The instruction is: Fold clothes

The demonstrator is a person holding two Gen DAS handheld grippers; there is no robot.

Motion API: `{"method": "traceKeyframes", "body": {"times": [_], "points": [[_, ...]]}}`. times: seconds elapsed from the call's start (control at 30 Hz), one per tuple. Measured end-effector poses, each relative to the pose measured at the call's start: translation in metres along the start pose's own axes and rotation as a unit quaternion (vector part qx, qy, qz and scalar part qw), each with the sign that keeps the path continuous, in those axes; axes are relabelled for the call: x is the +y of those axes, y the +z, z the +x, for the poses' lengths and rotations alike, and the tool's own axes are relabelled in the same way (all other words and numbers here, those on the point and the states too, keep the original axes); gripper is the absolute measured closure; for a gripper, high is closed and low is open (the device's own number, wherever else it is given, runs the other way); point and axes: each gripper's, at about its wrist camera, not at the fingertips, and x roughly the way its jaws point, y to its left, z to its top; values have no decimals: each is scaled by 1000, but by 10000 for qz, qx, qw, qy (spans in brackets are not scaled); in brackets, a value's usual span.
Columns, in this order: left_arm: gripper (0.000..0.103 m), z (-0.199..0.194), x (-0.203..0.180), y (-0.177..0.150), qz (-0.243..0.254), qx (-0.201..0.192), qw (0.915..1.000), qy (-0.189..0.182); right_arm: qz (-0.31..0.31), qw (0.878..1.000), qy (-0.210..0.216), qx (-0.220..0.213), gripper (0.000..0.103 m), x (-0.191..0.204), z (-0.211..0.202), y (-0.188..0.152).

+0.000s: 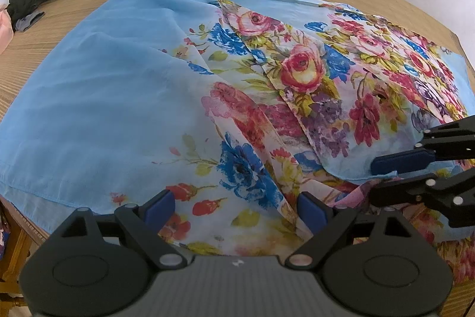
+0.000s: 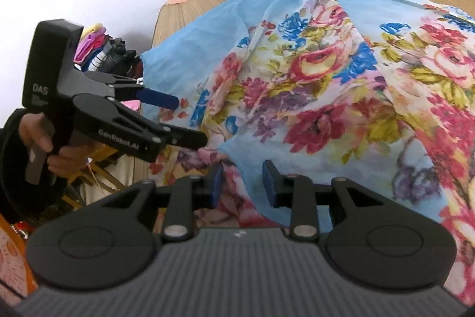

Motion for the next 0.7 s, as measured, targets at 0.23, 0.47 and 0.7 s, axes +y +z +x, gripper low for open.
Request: {"method": "traceKeyframes", "body": {"times": [0.23, 0.47, 0.7], "points": [[11, 1, 1, 0, 16, -9, 10000, -10, 189, 9995, -117, -232, 78, -3, 6, 2], [9, 2, 1, 0, 33, -25, 10000, -4, 1421, 9861, 38, -860, 88, -34, -11, -6], [9, 3, 1, 0, 51, -8, 10000, 5, 2330, 9617, -377, -1396, 95, -68, -33, -14]]}}
